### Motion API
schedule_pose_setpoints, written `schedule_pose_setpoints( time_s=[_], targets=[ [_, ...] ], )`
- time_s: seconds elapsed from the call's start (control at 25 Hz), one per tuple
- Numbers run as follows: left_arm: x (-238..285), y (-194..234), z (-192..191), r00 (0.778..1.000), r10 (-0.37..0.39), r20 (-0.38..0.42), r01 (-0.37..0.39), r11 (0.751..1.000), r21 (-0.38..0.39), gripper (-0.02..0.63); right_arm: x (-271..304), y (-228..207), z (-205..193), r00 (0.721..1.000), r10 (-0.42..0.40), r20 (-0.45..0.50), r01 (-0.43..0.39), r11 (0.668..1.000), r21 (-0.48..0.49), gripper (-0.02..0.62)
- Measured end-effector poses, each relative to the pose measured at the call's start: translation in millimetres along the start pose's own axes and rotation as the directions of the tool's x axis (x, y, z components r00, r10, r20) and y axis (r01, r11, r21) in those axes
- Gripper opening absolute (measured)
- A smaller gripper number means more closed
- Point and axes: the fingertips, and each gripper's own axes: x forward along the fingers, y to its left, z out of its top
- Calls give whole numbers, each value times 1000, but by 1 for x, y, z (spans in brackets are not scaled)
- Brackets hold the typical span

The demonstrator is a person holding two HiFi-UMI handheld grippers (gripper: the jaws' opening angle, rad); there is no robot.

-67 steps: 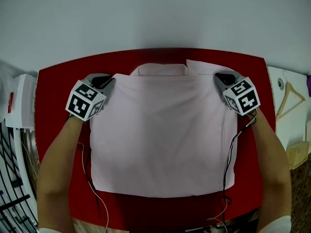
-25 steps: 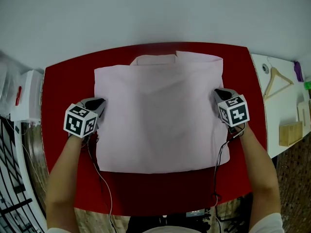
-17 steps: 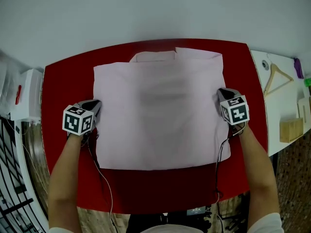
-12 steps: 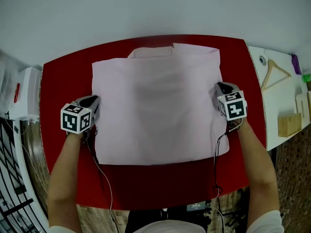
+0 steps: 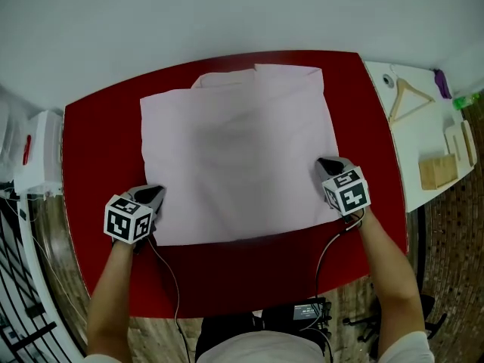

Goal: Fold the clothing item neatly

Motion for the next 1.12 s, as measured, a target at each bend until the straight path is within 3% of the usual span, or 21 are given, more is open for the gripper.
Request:
schedule_pose_setpoints(
  time_s=[0.12,0.28,0.44,0.6,0.8,0.92,1.12],
  targets=[
    [3,6,-20,999,18,-30,-19,999,-40,12,4,-7,-20,1000,-22,-9,22,1000,13,14],
    [1,13,-24,998,49,25,-46,992,-118,12,5,-16,-22,1000,-12,15,11,997,74,14],
    [-17,9,-23,990,133,51,-125,983,-135,12,-9,-12,-16,998,-39,43,38,999,20,14],
    [-43,-22,-38,989,136,60,-127,983,-130,12,-46,9,-29,996,26,80,-24,1000,-16,14],
    [-47,-43,-81,992,122,-28,-125,982,-143,12,-72,35,-72,994,99,46,-99,995,17,14],
    [-43,-39,-101,991,123,-56,-132,974,-184,12,-66,39,-97,996,93,3,-94,995,20,14],
    [-41,-30,-98,988,155,-9,-153,959,-239,12,-58,30,-95,996,73,48,-74,997,23,14]
  ],
)
